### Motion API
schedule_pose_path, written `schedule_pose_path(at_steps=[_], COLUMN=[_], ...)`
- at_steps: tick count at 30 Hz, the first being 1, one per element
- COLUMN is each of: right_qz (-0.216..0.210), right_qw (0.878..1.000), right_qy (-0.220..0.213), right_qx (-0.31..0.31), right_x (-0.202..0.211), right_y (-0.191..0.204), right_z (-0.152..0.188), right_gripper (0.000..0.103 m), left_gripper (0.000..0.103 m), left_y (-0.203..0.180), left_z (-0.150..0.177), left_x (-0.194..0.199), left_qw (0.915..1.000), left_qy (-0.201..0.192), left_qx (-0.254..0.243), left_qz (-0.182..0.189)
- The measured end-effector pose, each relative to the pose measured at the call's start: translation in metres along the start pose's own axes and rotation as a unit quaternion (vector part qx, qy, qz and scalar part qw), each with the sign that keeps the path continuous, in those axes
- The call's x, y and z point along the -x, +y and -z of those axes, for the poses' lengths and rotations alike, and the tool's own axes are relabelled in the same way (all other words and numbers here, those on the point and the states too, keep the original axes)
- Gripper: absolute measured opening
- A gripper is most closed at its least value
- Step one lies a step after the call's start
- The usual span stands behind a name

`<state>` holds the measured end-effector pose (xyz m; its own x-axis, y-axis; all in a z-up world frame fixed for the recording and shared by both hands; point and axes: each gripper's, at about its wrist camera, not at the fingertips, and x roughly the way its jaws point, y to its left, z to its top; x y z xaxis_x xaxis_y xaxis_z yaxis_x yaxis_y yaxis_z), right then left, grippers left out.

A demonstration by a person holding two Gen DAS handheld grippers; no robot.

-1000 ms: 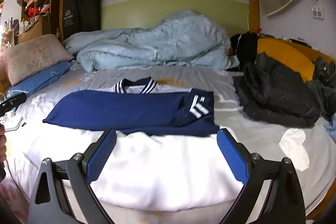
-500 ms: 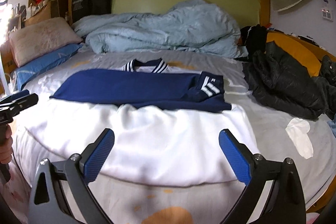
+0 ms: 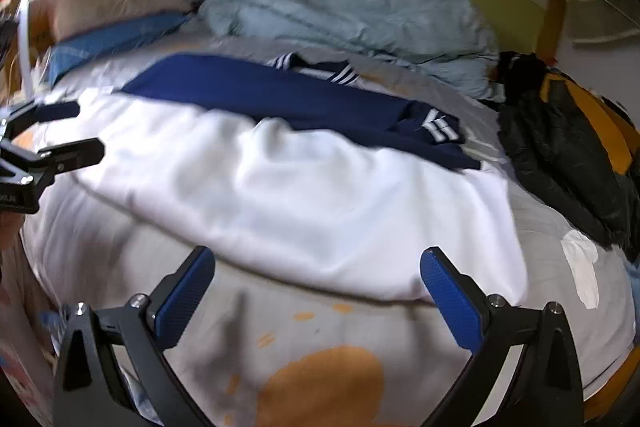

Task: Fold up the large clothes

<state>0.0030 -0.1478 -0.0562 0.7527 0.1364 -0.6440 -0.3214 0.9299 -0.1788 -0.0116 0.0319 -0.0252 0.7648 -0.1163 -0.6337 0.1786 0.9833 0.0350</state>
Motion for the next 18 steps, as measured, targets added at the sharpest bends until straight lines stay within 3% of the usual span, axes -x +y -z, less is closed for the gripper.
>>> schedule_pose_path(at_steps=[8,12,18], right_qz=[0.037,0.101,0.129], right_qw=[0.997,0.992,0.990], right_qy=[0.053,0.045,0.051], right_qx=[0.029,0.060,0.017], right_x=[-0.026,-0.034,-0.041], right_y=[0.011,0.014,-0.010], right_z=[0.009,0.013,0.007], right_gripper=[0.102,0.102,0.103], left_gripper=[0.103,0.103,0.103], left_y=[-0.013,-0.011,-0.007], left_z=[0.018,0.023,0.026], left_x=[-0.025,-0.042,-0.047], left_qw=[0.9973,0.9933,0.9910], left_qy=[0.054,0.079,0.090], left_qx=[-0.041,-0.048,-0.046], left_qz=[-0.029,-0.069,-0.087])
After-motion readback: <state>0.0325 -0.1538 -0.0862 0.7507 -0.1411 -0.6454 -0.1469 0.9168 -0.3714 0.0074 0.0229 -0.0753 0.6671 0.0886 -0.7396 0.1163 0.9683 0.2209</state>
